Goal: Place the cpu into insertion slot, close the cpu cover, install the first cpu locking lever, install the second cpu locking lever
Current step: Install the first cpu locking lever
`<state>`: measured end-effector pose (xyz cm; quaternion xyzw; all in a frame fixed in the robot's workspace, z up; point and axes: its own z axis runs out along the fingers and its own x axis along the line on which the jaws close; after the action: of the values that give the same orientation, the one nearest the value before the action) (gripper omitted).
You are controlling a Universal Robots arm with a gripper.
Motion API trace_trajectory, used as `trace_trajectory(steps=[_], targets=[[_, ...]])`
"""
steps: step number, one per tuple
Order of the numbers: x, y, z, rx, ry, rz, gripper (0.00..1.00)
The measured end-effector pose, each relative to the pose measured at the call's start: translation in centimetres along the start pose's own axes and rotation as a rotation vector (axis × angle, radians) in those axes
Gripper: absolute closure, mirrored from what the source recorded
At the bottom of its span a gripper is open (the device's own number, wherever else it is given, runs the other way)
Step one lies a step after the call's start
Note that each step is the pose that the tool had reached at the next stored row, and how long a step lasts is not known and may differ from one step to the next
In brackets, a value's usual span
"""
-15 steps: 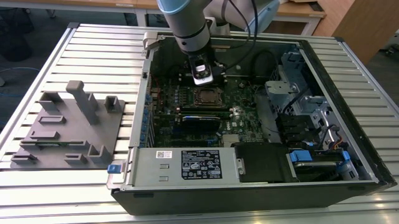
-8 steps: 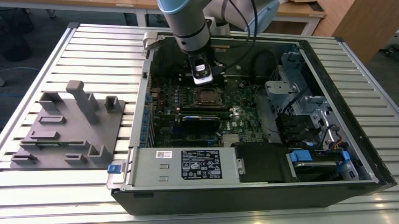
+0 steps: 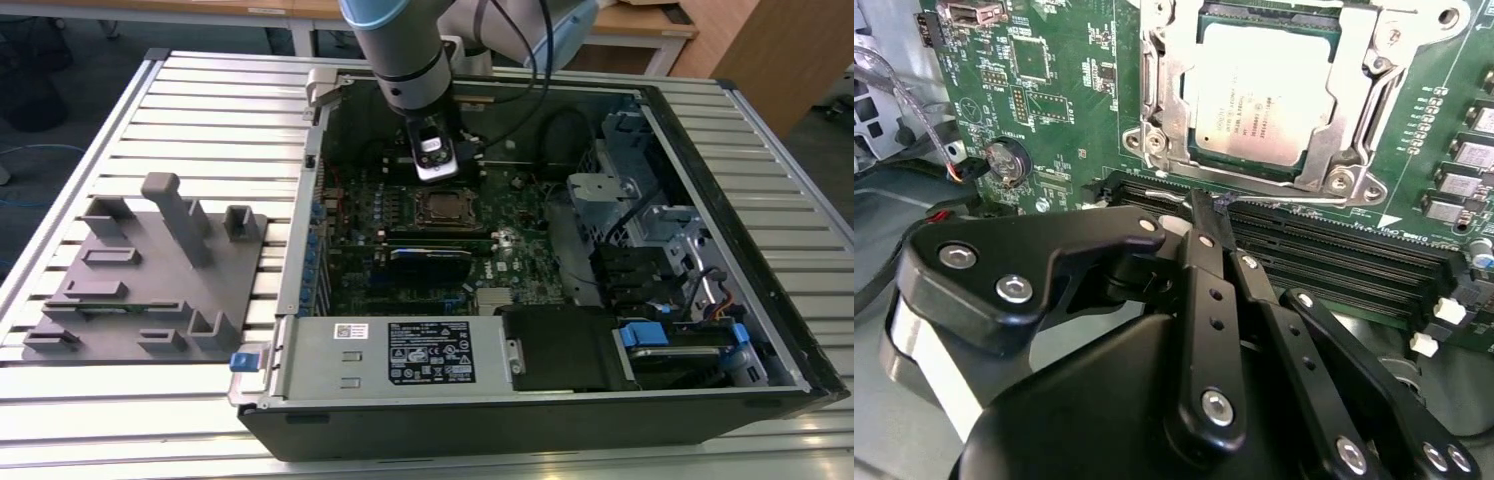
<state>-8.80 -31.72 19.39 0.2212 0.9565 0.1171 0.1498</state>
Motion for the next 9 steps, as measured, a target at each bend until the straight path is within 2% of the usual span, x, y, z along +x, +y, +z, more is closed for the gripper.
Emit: trace_trajectory(steps=[9], targets=[[-0.17,0.08,0.11,0.0012,-0.0009,0.001,0.9]])
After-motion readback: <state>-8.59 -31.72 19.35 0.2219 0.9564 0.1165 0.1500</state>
